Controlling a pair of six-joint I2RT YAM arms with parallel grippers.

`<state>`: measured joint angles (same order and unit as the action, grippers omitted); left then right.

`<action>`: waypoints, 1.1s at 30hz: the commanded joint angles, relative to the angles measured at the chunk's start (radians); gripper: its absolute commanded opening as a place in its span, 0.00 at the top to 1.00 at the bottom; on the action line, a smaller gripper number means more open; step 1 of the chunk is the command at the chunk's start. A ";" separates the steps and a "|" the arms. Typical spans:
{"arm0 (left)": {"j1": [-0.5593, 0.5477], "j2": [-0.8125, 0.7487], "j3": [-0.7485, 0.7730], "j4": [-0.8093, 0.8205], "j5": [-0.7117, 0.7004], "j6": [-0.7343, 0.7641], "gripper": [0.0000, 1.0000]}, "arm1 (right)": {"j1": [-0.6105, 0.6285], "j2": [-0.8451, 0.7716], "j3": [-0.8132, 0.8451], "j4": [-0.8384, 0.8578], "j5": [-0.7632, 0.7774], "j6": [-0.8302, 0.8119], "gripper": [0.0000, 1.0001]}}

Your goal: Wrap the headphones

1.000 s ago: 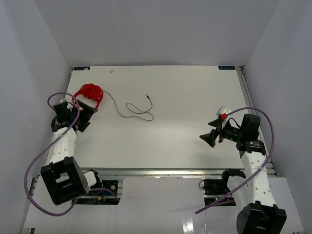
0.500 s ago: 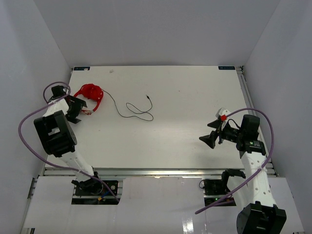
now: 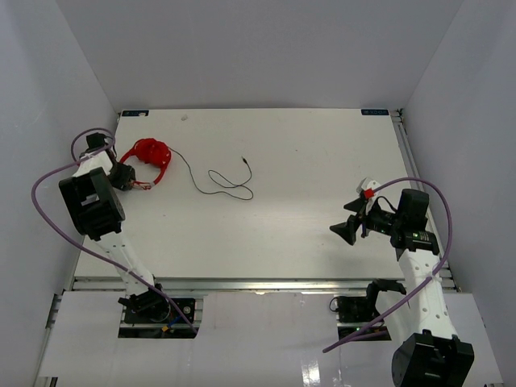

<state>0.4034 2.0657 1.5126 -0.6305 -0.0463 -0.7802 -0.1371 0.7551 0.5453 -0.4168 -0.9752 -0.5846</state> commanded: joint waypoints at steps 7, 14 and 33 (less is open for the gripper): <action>-0.097 -0.118 -0.078 0.050 0.075 0.157 0.99 | -0.014 -0.021 0.012 0.011 -0.008 -0.014 0.10; -0.390 -0.449 -0.244 0.268 0.446 0.233 1.00 | -0.011 -0.028 0.012 -0.085 -0.137 -0.155 0.10; -0.979 -0.669 -0.039 0.230 0.322 0.029 1.00 | 0.058 -0.025 0.138 0.900 -0.349 0.707 0.10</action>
<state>-0.5480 1.4345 1.4069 -0.4234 0.2758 -0.6637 -0.1166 0.7407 0.7106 0.0758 -1.1431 -0.0509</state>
